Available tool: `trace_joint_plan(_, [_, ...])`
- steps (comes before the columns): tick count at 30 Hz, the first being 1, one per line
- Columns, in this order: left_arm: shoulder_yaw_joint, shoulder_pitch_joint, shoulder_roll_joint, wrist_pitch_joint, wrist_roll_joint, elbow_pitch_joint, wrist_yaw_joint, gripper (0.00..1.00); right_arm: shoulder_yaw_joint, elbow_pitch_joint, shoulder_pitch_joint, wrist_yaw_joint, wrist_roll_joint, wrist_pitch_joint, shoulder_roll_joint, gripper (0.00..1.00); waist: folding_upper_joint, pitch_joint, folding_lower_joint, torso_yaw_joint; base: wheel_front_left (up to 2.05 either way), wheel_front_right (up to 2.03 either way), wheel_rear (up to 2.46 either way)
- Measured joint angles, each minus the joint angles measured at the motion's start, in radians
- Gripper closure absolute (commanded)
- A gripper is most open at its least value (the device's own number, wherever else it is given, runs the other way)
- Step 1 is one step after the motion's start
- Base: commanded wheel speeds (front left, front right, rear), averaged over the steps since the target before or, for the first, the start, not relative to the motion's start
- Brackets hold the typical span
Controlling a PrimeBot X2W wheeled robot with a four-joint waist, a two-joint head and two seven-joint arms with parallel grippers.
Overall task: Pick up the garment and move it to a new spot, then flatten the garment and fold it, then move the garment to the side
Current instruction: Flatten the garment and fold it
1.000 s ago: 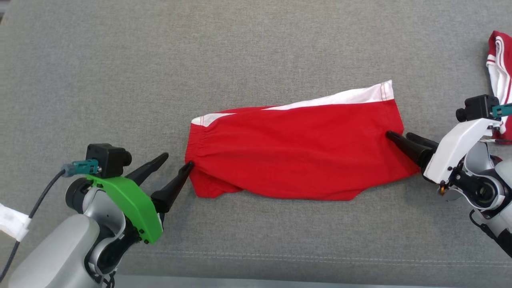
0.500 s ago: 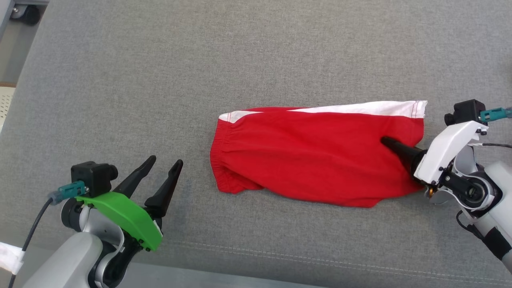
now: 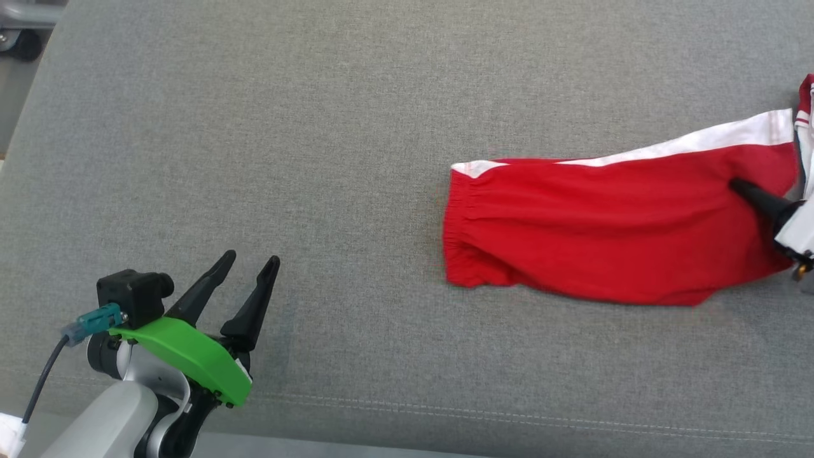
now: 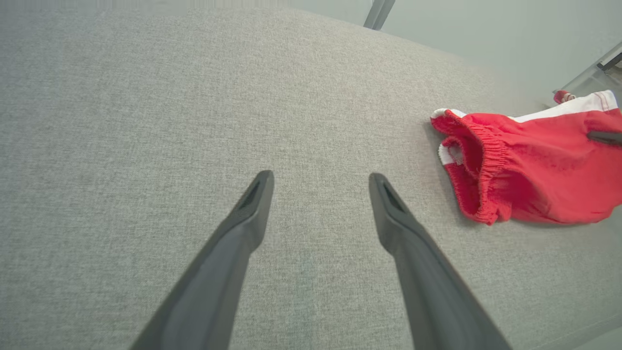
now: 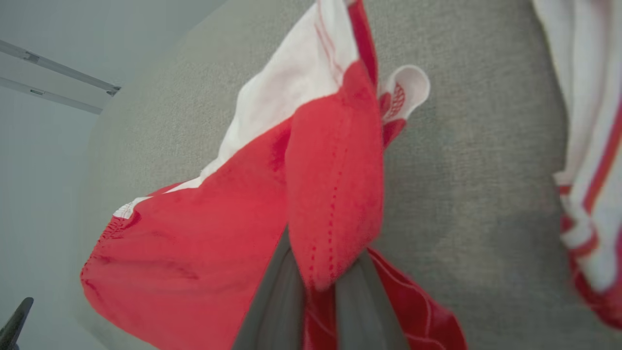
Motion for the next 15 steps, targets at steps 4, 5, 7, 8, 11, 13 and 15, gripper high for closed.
trace_joint_plan(4, [0.003, 0.0, 0.0, -0.048, 0.051, -0.007, 0.014, 0.0, -0.017, -0.044, 0.001, 0.0, -0.036, -0.021, -0.084, 1.0, 0.0, -0.011, 0.0, 0.009, 0.0, 0.0, 0.0])
trace_joint_plan(5, [0.007, 0.0, 0.0, -0.06, 0.06, -0.008, 0.019, 0.0, -0.012, -0.072, 0.001, 0.006, -0.043, -0.021, -0.089, 1.0, 0.0, -0.015, 0.0, 0.012, 0.0, 0.0, 0.0])
trace_joint_plan(7, [0.01, 0.003, 0.0, -0.079, 0.064, -0.008, 0.028, 0.0, 0.017, -0.133, -0.001, 0.021, -0.07, -0.019, -0.082, 1.0, 0.0, -0.025, 0.0, 0.019, 0.0, 0.0, 0.0])
trace_joint_plan(8, [0.012, 0.008, -0.001, -0.083, 0.066, -0.008, 0.031, 0.0, 0.039, -0.165, -0.001, 0.03, -0.08, -0.009, -0.073, 1.0, 0.0, -0.031, 0.0, 0.022, 0.0, 0.0, 0.0])
trace_joint_plan(11, [0.011, 0.037, -0.008, -0.09, 0.068, -0.009, 0.036, 0.0, 0.085, -0.236, -0.002, 0.035, -0.095, -0.002, -0.02, 1.0, 0.0, -0.05, 0.0, 0.034, 0.0, 0.0, 0.0])
trace_joint_plan(13, [0.004, 0.05, -0.02, -0.097, 0.08, -0.013, 0.036, 0.0, 0.116, -0.259, -0.001, 0.032, -0.124, 0.005, 0.008, 1.0, 0.0, -0.061, 0.0, 0.045, 0.0, 0.0, 0.0])
trace_joint_plan(15, [-0.002, 0.056, -0.031, -0.098, 0.094, -0.017, 0.04, 0.0, 0.13, -0.266, -0.001, 0.007, -0.127, 0.005, 0.044, 1.0, 0.0, -0.071, 0.0, 0.058, 0.0, 0.0, 0.0])
